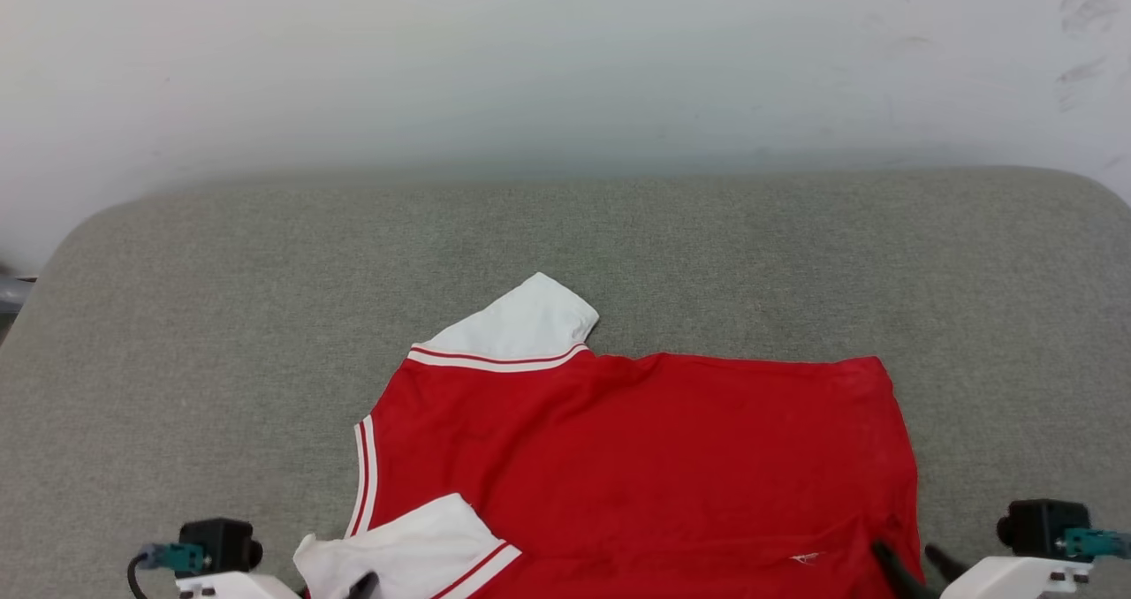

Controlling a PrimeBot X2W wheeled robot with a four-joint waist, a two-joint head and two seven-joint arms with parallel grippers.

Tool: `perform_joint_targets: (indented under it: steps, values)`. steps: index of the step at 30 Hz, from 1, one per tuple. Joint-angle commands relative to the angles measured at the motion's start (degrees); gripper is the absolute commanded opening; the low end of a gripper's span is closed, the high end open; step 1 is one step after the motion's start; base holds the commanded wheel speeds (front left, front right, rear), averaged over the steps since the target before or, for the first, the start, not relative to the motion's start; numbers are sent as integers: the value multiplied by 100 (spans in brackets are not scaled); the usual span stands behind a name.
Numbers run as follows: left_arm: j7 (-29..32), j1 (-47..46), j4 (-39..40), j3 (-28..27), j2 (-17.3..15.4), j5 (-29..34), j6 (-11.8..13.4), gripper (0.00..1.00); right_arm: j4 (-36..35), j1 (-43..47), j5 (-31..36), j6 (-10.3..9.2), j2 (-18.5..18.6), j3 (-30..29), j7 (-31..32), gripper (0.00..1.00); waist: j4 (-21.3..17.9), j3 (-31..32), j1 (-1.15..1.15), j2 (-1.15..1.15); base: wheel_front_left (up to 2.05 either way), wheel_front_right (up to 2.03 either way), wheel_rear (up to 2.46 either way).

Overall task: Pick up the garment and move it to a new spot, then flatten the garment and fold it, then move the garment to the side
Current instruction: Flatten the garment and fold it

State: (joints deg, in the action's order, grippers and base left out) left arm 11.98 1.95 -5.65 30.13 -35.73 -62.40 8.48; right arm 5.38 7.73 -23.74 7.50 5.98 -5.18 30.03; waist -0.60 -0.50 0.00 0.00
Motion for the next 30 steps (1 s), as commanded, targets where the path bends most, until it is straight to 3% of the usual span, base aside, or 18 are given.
perform_joint_targets:
  steps: [1,8,17,22,30]
  values:
    - [-88,-123,-10,-20,-34,100,-57,100,-85,0,17,-3,-12,11,-347,100,-19,30,0,0,0,0,0]
    - [-836,-588,103,-193,-9,675,18,100,-458,-260,583,-3,-57,14,-1835,100,-69,1,0,0,0,0,0]
    - [-1749,-1446,-42,-277,208,1421,124,100,-1049,-679,1342,-3,-245,-9,-2528,100,-214,-492,0,0,0,0,0]
    - [-1849,-2084,-248,-235,322,1574,-108,100,-1334,-974,1468,-3,-306,75,-2650,100,-331,-981,0,0,0,0,0]
    - [-1133,-3384,-842,-88,355,1333,-873,100,-1454,-1329,1352,-3,-316,220,-2783,100,-574,-1636,0,0,0,0,0]
